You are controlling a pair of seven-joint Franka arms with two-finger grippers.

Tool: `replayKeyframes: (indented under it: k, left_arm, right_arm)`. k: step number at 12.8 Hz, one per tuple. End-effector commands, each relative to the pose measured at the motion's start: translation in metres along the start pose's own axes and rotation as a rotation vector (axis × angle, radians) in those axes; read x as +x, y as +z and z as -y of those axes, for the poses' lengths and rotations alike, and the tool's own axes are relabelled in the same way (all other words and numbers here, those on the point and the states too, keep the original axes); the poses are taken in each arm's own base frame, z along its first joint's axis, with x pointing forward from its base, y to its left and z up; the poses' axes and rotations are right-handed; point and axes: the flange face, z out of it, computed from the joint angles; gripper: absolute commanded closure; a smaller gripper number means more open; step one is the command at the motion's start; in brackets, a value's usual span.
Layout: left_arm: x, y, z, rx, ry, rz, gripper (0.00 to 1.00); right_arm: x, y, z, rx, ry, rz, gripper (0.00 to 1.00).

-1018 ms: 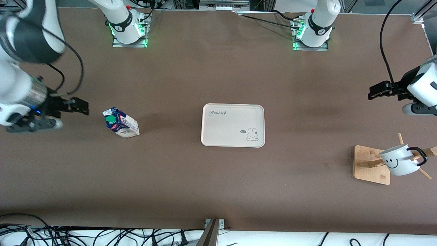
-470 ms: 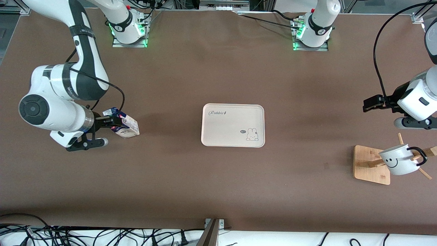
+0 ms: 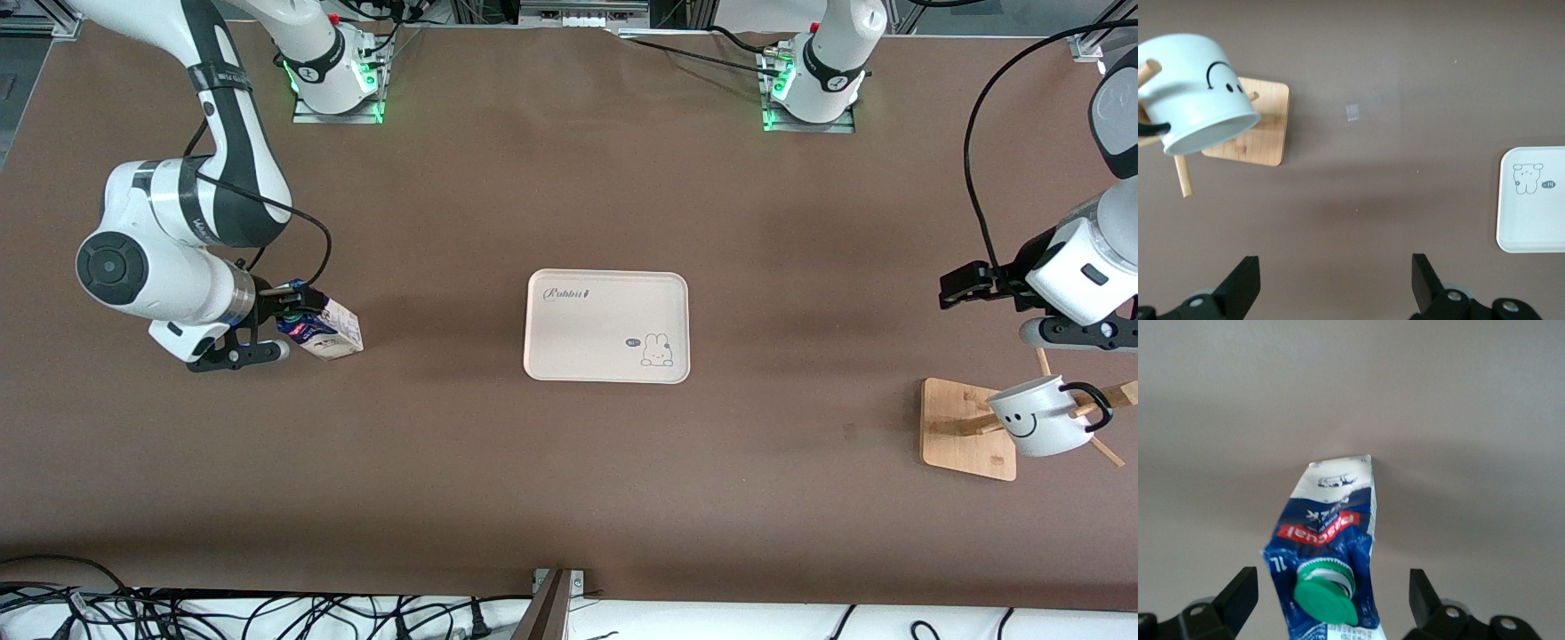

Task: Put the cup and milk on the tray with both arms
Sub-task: 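Grasp the milk carton with the right gripper while the left gripper approaches the mug, then carry the milk carton onto the tray with the right gripper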

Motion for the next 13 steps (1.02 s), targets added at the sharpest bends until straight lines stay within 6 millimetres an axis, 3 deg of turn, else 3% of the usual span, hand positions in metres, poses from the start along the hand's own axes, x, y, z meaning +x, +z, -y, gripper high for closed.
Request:
replayKeyframes:
  k: [1,3,4,6,7,10,13]
  left_arm:
    - [0.005,0.006,-0.008,-0.022,0.018,-0.041,0.0]
    - [0.004,0.022,-0.006,-0.021,0.016,-0.1,0.0]
    - [-0.002,0.027,-0.004,-0.025,0.012,-0.149,0.0]
    - [-0.01,0.039,-0.002,-0.027,0.002,-0.232,0.0]
    - [-0.014,0.046,0.002,-0.027,-0.011,-0.261,0.0]
    - [-0.03,0.056,0.006,-0.027,-0.022,-0.431,0.0]
    - [-0.039,0.057,0.004,-0.029,-0.019,-0.447,0.0]
  right_arm:
    - [-0.022,0.004,-0.001,0.028,-0.003,-0.008,0.25]
    - [-0.02,-0.002,0.0,0.027,0.008,-0.019,0.56]
    - [-0.017,-0.008,0.006,0.025,0.007,-0.03,0.63]
    - [-0.01,-0.029,0.038,0.018,0.021,-0.045,0.64]
    - [-0.009,-0.045,0.062,0.025,0.056,-0.039,0.64]
    - [-0.005,-0.072,0.175,0.1,0.137,-0.063,0.64]
    - [-0.014,-0.065,0.284,0.131,0.188,-0.064,0.64]
